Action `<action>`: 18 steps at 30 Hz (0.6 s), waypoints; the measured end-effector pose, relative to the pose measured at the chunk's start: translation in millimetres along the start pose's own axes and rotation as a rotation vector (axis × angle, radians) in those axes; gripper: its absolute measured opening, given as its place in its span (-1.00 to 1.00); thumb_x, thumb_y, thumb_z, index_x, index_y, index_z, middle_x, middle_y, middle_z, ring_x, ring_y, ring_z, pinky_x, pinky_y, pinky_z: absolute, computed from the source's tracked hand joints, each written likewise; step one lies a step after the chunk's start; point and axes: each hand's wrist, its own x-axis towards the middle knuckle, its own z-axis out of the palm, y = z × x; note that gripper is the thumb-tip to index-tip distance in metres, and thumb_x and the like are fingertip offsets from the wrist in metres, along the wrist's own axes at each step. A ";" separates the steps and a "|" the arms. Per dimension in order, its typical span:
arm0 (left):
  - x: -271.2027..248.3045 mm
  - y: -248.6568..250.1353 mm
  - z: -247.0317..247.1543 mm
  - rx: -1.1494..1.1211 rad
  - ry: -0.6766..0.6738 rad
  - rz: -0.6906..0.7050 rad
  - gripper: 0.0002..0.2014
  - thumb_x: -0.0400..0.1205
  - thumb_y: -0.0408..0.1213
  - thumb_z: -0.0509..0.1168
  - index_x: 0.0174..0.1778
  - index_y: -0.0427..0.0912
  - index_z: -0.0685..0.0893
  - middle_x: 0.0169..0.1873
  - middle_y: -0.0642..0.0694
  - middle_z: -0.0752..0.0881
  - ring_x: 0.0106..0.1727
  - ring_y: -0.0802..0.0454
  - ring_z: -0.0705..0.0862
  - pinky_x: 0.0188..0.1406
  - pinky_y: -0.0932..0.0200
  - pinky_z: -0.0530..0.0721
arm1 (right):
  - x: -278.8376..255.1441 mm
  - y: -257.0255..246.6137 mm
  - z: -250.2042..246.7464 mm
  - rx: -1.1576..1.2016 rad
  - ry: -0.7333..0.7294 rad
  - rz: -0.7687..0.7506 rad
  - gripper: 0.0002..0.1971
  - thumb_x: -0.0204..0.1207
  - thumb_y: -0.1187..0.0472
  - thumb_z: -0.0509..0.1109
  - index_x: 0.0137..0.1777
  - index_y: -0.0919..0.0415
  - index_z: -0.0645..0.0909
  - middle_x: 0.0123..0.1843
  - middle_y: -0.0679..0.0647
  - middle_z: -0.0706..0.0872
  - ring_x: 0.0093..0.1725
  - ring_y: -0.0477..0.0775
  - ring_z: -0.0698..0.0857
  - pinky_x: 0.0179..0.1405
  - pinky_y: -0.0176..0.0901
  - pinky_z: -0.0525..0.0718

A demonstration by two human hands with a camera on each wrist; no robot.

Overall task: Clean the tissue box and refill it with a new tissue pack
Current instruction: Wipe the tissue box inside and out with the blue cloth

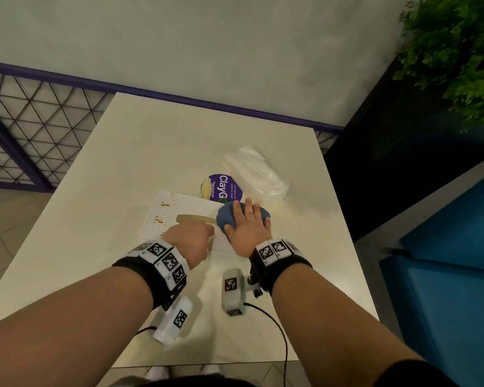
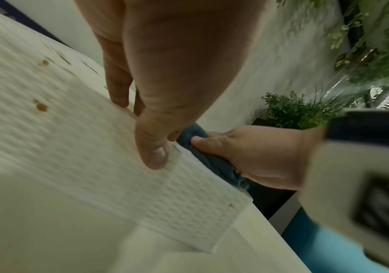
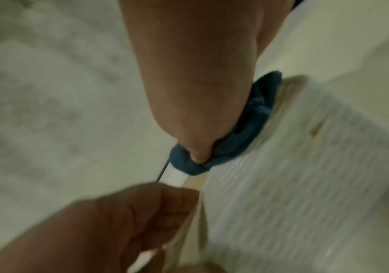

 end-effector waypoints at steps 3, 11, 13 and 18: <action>0.3 -1.0 -0.1 0.000 0.007 -0.004 -0.51 0.56 -0.18 0.38 0.43 -0.01 0.48 0.26 -0.08 0.56 0.21 -0.13 0.63 -0.03 0.04 0.58 | -5.9 -9.0 -3.1 -0.025 -0.054 0.002 -0.36 0.74 -0.02 -0.07 0.69 0.15 -0.26 0.74 0.16 -0.26 0.72 0.17 -0.23 0.65 0.21 -0.15; 0.3 1.8 -1.3 -0.009 0.027 -0.018 -0.52 0.54 -0.22 0.37 0.40 -0.03 0.50 0.24 -0.08 0.57 0.21 -0.12 0.63 -0.01 0.04 0.57 | -23.0 2.5 9.6 0.056 0.016 -0.032 -0.38 0.72 -0.04 -0.06 0.71 0.08 -0.16 0.75 0.07 -0.14 0.72 0.11 -0.12 0.66 0.20 -0.05; 0.9 1.2 -1.4 -0.013 0.022 -0.023 -0.50 0.53 -0.22 0.39 0.42 -0.03 0.50 0.24 -0.07 0.57 0.21 -0.12 0.63 -0.01 0.05 0.60 | -0.7 0.5 -0.6 0.047 0.032 0.023 -0.37 0.70 -0.03 -0.02 0.70 0.04 -0.17 0.74 0.07 -0.15 0.71 0.15 -0.12 0.66 0.25 -0.04; 0.9 -1.7 -1.0 -0.024 0.033 -0.025 -0.56 0.50 -0.15 0.41 0.32 0.00 0.55 0.18 -0.07 0.60 0.15 -0.13 0.65 -0.08 0.06 0.60 | -29.7 -6.5 8.2 0.017 -0.027 -0.068 -0.38 0.73 -0.01 -0.02 0.71 0.14 -0.11 0.75 0.11 -0.10 0.72 0.15 -0.09 0.66 0.18 -0.07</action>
